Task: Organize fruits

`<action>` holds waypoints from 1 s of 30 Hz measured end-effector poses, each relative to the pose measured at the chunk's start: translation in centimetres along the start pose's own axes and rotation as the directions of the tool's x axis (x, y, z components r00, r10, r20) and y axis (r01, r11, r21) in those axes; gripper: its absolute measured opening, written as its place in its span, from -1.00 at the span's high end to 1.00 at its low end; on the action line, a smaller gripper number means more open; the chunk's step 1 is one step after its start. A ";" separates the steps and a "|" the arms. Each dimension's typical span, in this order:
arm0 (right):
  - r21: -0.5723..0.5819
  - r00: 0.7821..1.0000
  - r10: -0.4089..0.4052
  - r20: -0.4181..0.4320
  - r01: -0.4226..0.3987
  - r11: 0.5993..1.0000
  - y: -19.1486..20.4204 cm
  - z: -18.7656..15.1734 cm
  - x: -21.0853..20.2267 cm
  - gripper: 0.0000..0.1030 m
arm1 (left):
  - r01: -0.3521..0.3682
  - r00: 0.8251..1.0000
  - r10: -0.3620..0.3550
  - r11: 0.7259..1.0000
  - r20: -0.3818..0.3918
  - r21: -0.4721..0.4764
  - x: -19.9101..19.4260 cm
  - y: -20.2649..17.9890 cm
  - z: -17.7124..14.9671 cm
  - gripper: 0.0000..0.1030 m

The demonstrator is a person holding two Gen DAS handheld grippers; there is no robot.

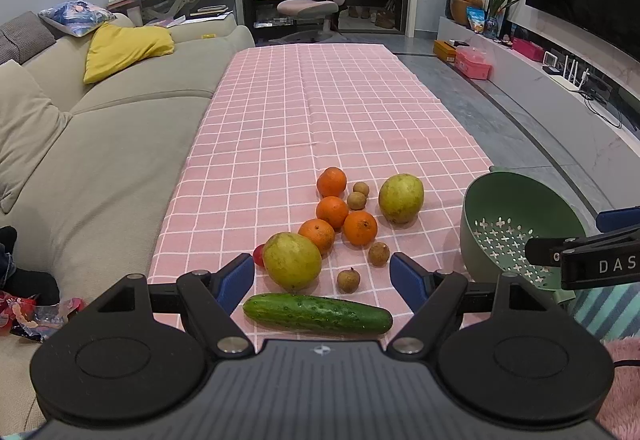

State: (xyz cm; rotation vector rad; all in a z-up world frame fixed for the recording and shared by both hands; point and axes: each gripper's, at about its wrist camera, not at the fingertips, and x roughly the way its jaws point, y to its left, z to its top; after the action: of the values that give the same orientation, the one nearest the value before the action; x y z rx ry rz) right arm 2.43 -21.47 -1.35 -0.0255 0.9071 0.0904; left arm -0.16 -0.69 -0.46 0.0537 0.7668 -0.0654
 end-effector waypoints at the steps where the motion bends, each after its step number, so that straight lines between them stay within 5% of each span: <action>1: 0.000 1.000 0.000 0.000 0.000 1.000 0.0 0.0 0.0 -0.92 | 0.000 1.000 0.000 1.000 0.000 0.000 0.0 0.0 0.0 -0.76; 16: -0.012 1.000 0.002 -0.020 -0.002 1.000 0.3 0.1 0.7 -0.92 | 0.021 1.000 -0.021 1.000 0.003 -0.022 0.3 0.0 0.4 -0.76; 24: -0.093 0.992 0.098 0.085 -0.090 0.992 0.8 0.7 1.3 -0.92 | 0.035 0.999 -0.035 0.995 -0.005 -0.094 1.5 1.3 1.5 -0.75; 30: -0.117 0.979 0.174 0.102 -0.161 0.980 2.0 3.0 3.1 -0.92 | -0.001 0.998 -0.006 0.995 -0.069 -0.097 3.8 2.2 2.2 -0.49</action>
State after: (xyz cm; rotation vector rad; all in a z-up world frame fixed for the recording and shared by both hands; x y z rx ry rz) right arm 6.47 -19.13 -1.89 -0.0443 0.7900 0.2957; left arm 4.27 1.23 -1.47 -0.0378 0.8383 -0.0286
